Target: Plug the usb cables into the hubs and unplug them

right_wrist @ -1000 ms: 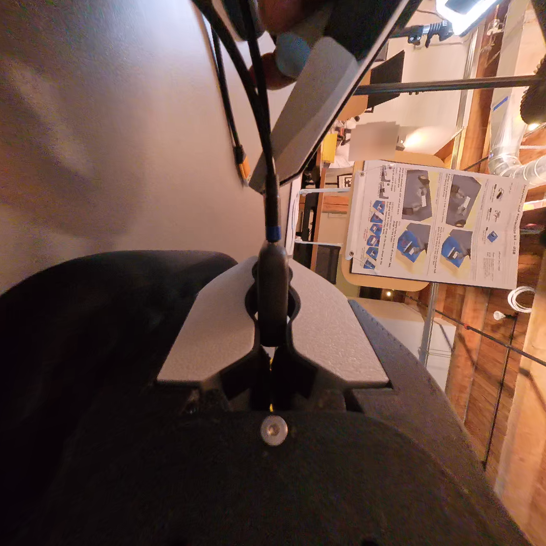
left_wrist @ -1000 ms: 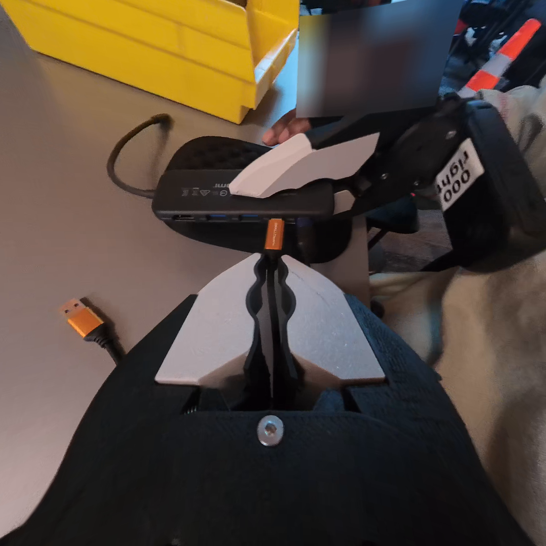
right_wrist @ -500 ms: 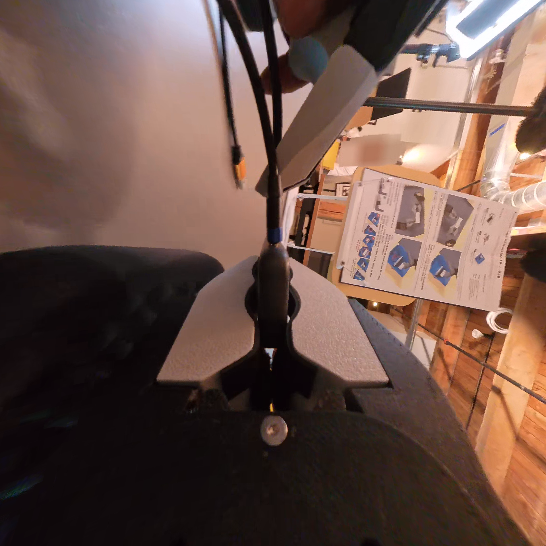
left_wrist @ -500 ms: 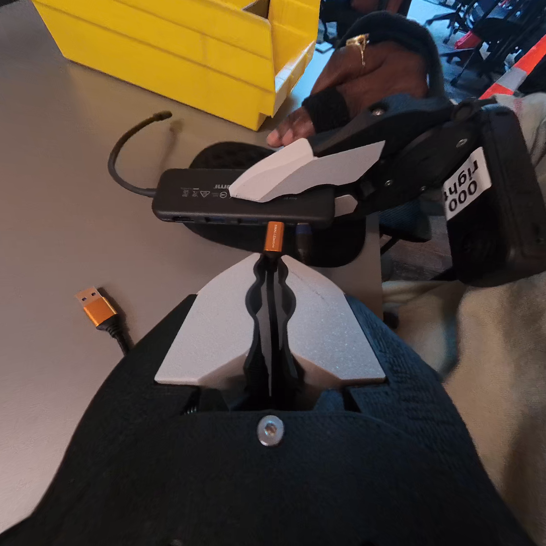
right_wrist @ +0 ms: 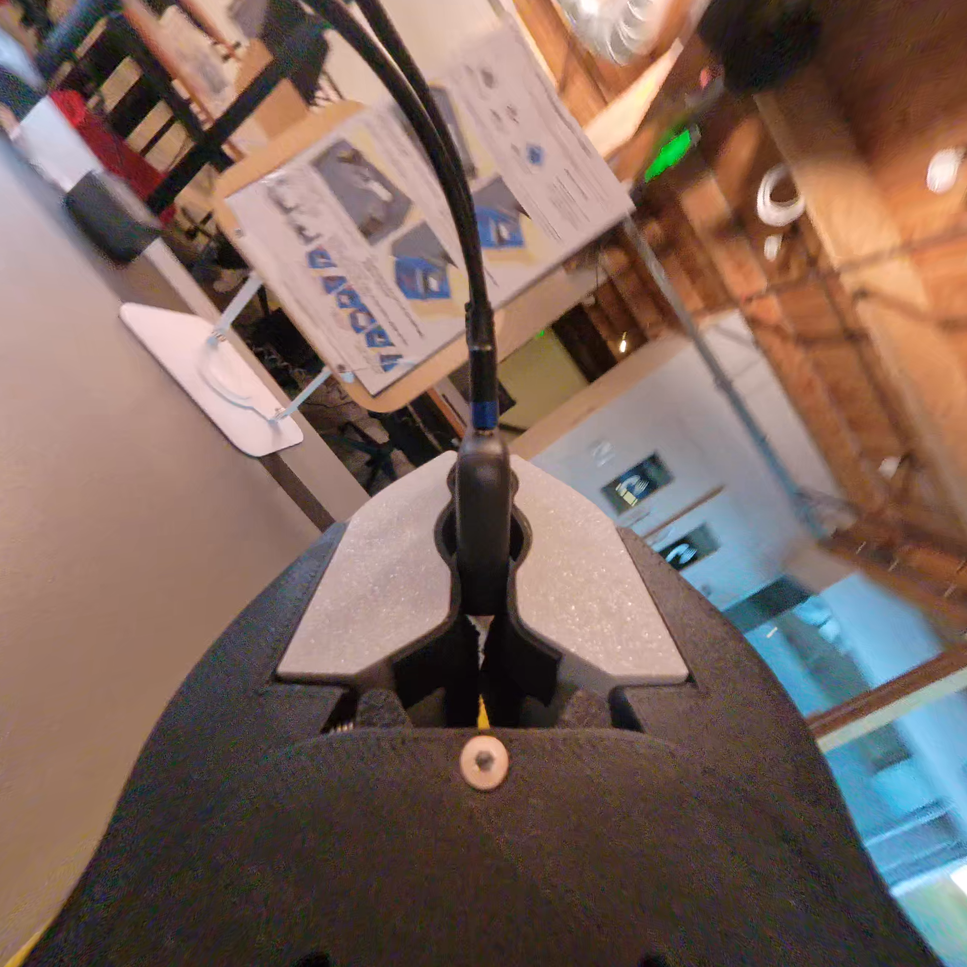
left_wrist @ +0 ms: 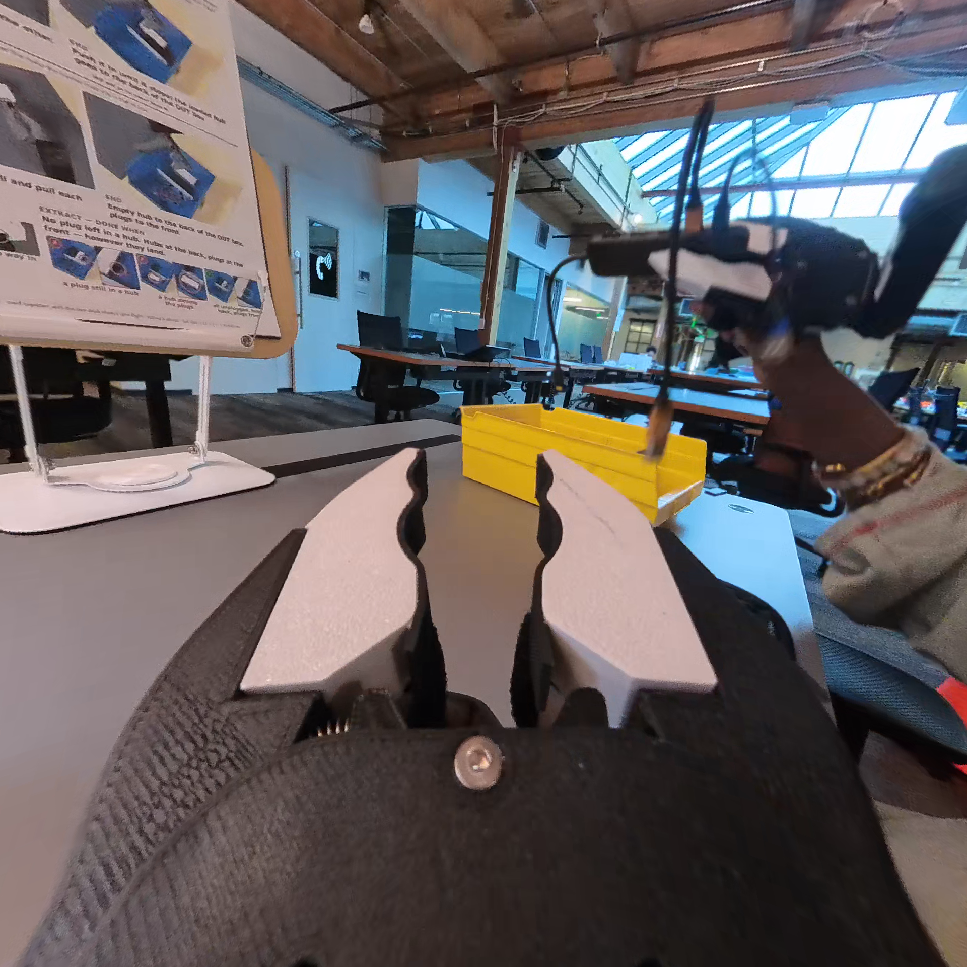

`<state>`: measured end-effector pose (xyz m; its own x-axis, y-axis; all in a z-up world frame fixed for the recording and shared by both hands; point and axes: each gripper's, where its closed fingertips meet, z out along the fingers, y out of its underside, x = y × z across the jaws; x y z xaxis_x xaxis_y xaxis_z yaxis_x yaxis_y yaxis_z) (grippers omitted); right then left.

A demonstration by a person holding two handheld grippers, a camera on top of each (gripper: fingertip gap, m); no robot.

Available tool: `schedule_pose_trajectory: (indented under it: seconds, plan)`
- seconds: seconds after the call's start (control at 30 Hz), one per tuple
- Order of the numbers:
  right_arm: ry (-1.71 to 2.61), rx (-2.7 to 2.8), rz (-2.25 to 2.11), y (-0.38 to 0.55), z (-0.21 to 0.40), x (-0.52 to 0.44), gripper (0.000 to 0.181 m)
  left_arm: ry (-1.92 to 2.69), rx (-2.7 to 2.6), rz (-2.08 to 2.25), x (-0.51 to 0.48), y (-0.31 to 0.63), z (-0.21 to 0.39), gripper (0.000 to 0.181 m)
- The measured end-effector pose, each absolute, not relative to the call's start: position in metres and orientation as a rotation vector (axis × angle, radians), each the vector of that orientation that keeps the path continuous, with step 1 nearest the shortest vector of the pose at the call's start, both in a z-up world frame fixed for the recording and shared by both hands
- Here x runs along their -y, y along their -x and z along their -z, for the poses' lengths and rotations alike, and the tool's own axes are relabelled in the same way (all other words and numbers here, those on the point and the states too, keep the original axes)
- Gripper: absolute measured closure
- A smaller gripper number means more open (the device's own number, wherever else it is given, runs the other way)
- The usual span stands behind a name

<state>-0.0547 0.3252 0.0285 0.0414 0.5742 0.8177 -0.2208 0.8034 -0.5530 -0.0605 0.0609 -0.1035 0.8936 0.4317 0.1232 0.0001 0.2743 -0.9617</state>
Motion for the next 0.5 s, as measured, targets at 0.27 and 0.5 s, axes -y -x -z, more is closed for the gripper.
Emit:
schedule_pose_trajectory:
  seconds: [0.27, 0.5]
  plan:
    - [0.952, 1.508, -0.972, 0.086, -0.04, -0.447, 0.17, 1.304, 0.357, -0.322, -0.068, 0.058, 0.114, 0.143]
    - [1.206, 1.496, -0.986, 0.101, 0.026, -0.499, 0.168, 1.277, 0.375, -0.306, -0.063, 0.06, 0.112, 0.145]
